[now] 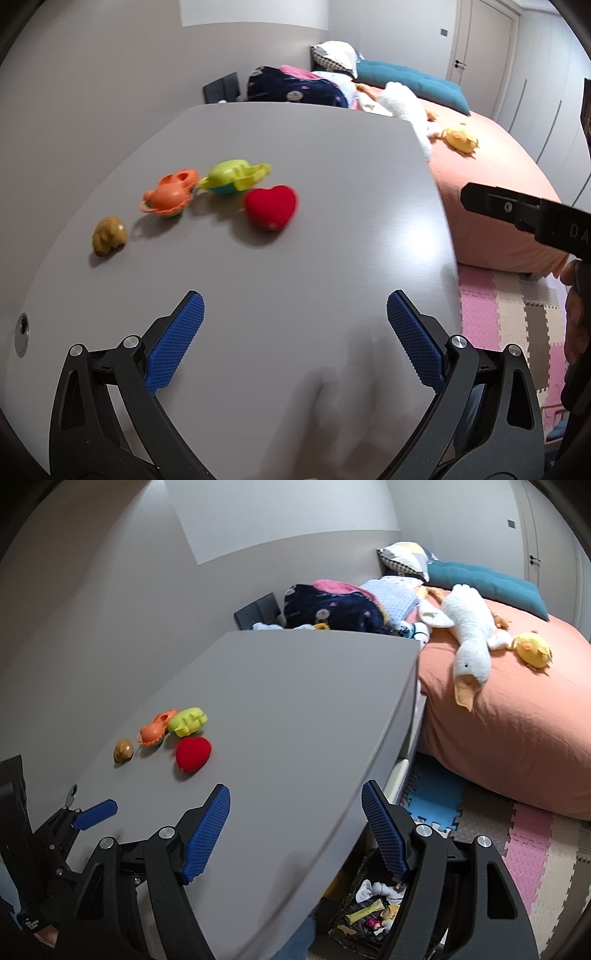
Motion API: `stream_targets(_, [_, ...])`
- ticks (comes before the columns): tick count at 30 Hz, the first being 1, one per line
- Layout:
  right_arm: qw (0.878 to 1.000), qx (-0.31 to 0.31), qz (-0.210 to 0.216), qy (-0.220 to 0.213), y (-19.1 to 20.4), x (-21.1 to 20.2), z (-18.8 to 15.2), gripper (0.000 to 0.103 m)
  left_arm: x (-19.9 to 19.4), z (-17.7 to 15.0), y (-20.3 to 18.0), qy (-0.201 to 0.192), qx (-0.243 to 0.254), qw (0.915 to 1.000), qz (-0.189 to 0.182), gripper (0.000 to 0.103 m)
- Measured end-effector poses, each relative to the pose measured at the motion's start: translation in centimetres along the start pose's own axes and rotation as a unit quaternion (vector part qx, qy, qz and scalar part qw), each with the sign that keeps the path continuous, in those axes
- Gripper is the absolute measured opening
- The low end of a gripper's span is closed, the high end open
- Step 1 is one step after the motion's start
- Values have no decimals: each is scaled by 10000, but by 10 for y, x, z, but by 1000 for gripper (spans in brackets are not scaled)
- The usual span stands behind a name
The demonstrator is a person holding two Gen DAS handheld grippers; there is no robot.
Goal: Collect trash
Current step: 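Move both tools back over the desk toward the brown plush and red heart, then grasp the brown plush with the left tool while the right tool grasps the red heart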
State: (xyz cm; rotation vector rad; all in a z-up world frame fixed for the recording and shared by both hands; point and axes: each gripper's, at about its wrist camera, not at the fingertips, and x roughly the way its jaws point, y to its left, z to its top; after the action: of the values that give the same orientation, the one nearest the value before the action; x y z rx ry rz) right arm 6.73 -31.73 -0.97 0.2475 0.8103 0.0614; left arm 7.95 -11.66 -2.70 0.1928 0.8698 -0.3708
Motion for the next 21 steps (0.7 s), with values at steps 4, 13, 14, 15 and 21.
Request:
stream_targets(4, [9999,-108,45,78,14,12,1,74,2,0,15,22,-95,9999,85,96])
stream_targets(13, [9994,-258,148,195,37,33,5,74,8,3,53,46,-458,9987,222,96])
stream_targets(14, [9993,-281,160,207,40,36,6,74,8,3,57,51,-497,9985,212,96])
stream_targets(15, [9992,-295,163,215,42,37,6,74,9,3,62,61,-524,9984,208,96])
stream_targets(21, [9986,-371,214,309,57,51,10,74,15,4,83,90,-696,9971,308,96])
